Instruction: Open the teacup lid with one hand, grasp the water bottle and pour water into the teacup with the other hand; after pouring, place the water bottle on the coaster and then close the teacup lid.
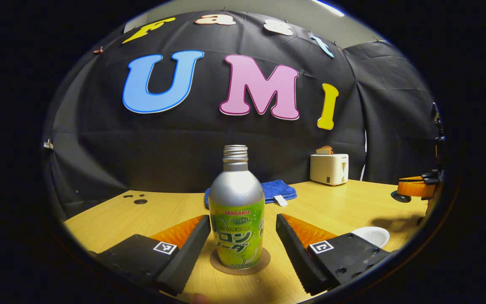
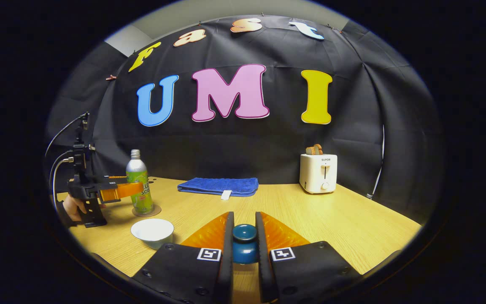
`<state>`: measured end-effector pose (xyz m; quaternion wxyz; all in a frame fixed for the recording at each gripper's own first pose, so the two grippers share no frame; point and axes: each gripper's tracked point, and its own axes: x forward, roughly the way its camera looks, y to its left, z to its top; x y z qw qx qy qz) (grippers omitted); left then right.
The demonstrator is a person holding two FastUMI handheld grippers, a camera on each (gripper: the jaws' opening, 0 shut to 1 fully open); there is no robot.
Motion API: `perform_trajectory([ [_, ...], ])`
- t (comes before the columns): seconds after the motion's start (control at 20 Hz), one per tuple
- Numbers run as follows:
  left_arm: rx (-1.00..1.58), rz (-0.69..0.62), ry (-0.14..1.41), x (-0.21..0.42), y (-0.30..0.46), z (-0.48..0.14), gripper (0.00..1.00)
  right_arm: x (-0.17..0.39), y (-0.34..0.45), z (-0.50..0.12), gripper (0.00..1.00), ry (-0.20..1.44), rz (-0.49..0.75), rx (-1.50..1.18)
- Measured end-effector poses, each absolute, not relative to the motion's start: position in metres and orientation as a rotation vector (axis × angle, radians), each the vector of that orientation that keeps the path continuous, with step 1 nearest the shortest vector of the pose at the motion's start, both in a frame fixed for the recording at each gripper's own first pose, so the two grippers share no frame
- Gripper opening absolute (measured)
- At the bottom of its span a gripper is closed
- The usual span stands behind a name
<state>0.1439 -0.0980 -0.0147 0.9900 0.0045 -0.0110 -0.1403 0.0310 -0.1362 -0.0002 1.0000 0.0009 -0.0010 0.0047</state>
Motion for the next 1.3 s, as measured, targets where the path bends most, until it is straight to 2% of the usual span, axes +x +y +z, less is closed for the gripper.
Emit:
perform_trajectory([
  [0.25,0.01,-0.228,-0.025,0.105,-0.071,-0.016,0.98,0.028,-0.134,0.0,0.28,-0.004,-0.008,0.002],
  [0.6,0.01,-0.161,-0.024,0.089,-0.043,-0.017,0.98,0.027,0.0,-0.005,0.28,0.063,0.266,0.004],
  [0.8,0.01,-0.161,-0.022,0.089,-0.042,-0.018,0.98,0.038,0.045,-0.019,0.28,0.122,0.333,-0.042],
  [0.85,0.009,-0.157,-0.022,0.089,-0.041,-0.018,0.98,0.042,0.047,-0.018,0.28,0.115,0.326,-0.053],
  [0.9,0.009,-0.151,-0.022,0.087,-0.04,-0.018,0.98,0.046,0.045,-0.019,0.23,0.115,0.31,-0.064],
  [0.95,0.009,-0.146,-0.021,0.086,-0.038,-0.018,0.98,0.05,0.043,-0.023,0.28,0.122,0.297,-0.072],
  [1.3,0.009,-0.139,-0.022,0.084,-0.037,-0.018,0.98,0.066,0.028,-0.035,0.28,0.192,0.235,-0.028],
])
